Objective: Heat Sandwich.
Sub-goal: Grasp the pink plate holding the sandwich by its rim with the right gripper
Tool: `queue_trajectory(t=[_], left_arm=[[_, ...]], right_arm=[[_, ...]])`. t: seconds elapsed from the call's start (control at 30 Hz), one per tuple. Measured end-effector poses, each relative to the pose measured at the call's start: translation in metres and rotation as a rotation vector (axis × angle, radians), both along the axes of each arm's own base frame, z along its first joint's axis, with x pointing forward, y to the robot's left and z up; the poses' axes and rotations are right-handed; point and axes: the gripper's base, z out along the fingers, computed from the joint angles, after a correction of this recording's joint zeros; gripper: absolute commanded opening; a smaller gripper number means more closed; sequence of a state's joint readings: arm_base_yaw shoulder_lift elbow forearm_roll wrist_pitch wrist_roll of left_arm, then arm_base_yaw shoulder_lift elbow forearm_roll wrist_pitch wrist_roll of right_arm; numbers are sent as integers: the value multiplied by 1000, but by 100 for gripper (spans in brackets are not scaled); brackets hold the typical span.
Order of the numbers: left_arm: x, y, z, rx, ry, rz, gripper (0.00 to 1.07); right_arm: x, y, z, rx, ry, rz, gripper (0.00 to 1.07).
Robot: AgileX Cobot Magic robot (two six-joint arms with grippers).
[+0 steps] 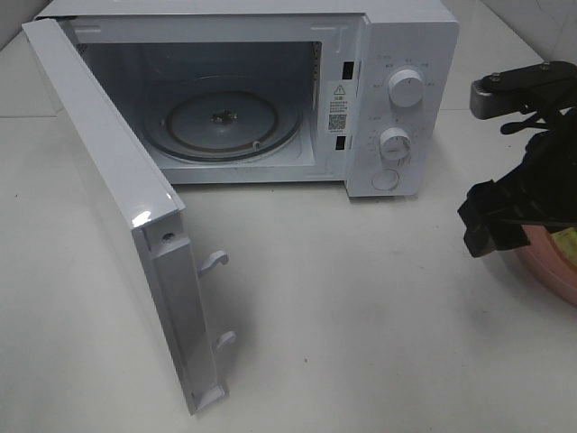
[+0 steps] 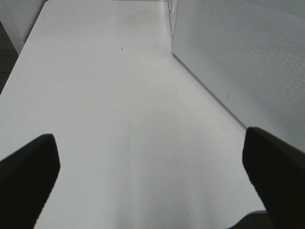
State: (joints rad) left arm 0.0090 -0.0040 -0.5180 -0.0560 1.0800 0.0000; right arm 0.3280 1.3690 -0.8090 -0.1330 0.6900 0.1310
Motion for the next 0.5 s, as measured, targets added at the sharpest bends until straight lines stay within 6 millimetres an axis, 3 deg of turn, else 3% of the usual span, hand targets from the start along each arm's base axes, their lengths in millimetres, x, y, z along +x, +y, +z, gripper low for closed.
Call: queue_trajectory(t=[0.5], left_arm=[[0, 0, 0, 0, 0, 0, 100]], right_arm=[[24, -46, -16, -59, 20, -113, 76]])
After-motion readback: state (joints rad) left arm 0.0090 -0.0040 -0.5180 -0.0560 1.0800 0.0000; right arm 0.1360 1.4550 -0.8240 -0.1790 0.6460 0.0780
